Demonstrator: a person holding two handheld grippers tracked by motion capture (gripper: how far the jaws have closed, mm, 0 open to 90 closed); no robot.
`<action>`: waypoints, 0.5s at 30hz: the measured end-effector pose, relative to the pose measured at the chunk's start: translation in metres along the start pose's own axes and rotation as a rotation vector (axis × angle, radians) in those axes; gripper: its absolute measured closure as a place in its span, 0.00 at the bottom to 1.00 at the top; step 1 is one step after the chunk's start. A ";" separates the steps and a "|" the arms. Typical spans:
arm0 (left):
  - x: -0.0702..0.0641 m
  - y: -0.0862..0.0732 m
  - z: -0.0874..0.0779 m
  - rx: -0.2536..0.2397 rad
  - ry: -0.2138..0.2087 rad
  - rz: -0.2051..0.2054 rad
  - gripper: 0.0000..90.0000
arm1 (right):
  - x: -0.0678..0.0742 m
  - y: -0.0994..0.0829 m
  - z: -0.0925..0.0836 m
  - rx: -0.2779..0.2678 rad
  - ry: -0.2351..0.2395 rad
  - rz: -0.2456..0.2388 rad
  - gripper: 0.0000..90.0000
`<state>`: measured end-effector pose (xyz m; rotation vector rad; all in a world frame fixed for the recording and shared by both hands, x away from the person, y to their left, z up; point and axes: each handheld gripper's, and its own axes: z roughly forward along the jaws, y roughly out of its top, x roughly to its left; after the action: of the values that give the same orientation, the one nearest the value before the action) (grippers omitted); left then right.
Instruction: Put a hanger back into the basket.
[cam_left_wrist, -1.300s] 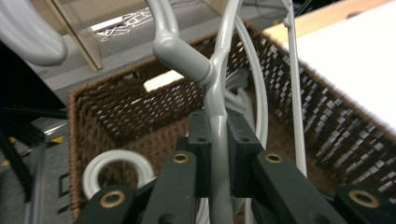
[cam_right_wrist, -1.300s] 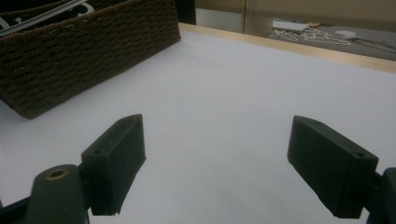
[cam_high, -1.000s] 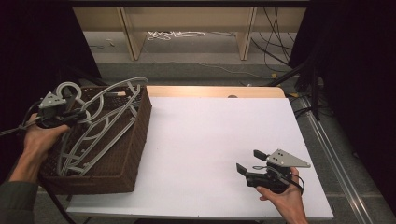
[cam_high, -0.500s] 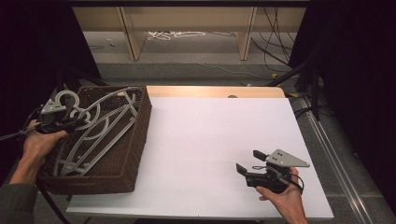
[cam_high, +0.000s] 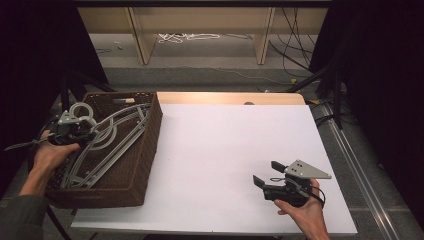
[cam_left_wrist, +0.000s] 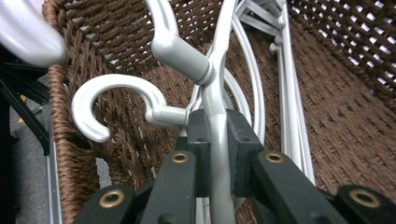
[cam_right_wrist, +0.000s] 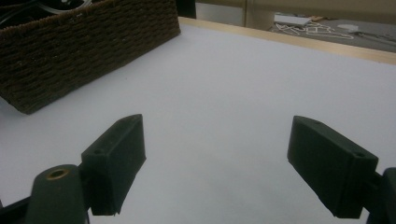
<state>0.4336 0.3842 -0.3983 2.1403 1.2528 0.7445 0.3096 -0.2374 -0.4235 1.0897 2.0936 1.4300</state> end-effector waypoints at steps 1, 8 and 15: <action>0.000 -0.001 0.002 0.010 0.002 -0.002 0.91 | 0.000 0.000 0.000 0.001 0.001 0.001 0.22; -0.001 -0.005 0.011 0.048 0.037 0.013 0.90 | 0.000 -0.001 0.000 0.007 -0.004 0.002 0.22; 0.000 -0.006 0.015 0.079 0.060 -0.007 0.79 | -0.001 -0.001 0.001 0.005 -0.003 0.001 0.22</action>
<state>0.4401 0.3844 -0.4129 2.1900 1.3414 0.7727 0.3105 -0.2383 -0.4250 1.0947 2.0951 1.4237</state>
